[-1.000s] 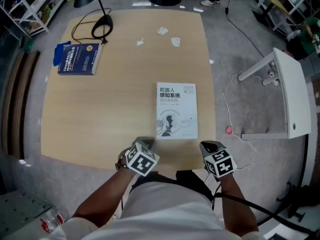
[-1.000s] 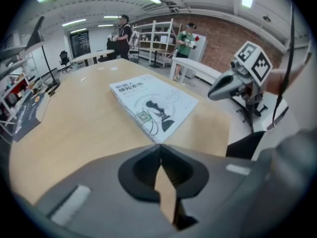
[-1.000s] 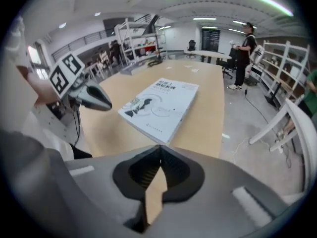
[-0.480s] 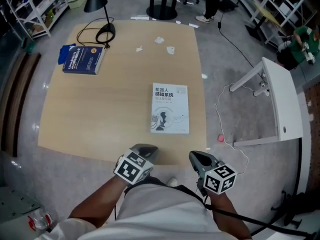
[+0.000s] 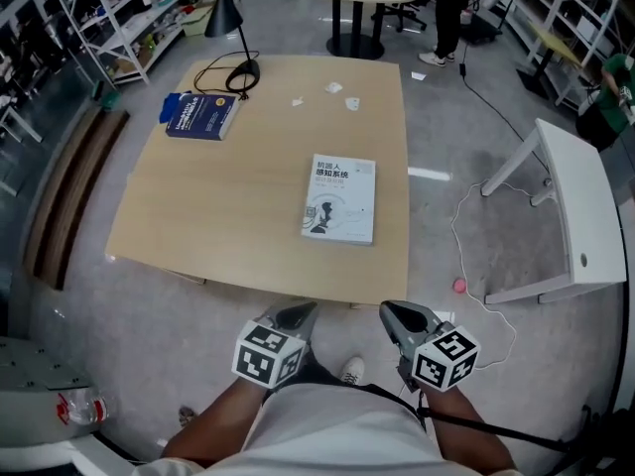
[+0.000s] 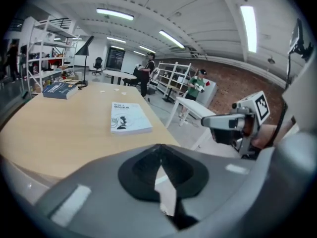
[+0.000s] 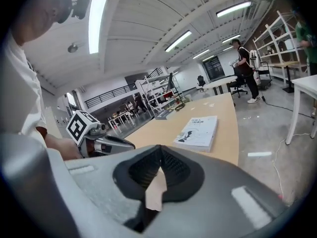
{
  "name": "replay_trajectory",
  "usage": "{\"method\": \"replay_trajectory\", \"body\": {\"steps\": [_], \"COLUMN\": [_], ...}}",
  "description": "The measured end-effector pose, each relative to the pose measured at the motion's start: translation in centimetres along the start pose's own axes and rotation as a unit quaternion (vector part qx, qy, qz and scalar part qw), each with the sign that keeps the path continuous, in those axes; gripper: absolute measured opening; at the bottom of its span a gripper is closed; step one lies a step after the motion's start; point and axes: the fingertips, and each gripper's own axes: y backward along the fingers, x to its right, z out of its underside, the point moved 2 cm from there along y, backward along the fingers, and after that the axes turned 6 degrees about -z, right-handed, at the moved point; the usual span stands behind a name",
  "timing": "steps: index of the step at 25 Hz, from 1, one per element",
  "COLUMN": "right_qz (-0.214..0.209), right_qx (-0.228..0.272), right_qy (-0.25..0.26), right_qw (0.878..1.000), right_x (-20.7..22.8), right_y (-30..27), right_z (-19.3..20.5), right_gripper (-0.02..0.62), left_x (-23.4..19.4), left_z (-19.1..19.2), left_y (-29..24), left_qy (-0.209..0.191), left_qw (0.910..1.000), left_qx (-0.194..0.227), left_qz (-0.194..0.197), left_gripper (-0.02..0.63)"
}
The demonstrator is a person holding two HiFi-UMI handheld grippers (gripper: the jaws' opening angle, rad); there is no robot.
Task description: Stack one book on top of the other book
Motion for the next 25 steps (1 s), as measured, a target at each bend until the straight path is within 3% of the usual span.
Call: {"method": "replay_trajectory", "body": {"steps": [8,16,25], "right_qz": [-0.013,0.013,0.03], "right_qx": [0.016,0.036,0.03], "right_qy": [0.013,0.016,0.029], "right_qw": [1.0,0.999,0.999], "right_x": [-1.6,-3.4,-3.7], "right_y": [1.5,-0.3,-2.8], "right_z": [0.1,-1.8,-2.4], "right_gripper": [0.002,0.002,0.0], "left_x": [1.2,-0.9,-2.7], "left_z": [-0.1,-3.0,-4.2], "left_y": [3.5,5.1,4.8], "left_qy": [-0.018,-0.038,-0.018], "left_qw": [0.9993,0.9982,0.9977], "left_qx": [0.019,0.047,0.056], "left_qz": [-0.026,0.006,0.033], "left_gripper": [0.003,0.003,0.003]}}
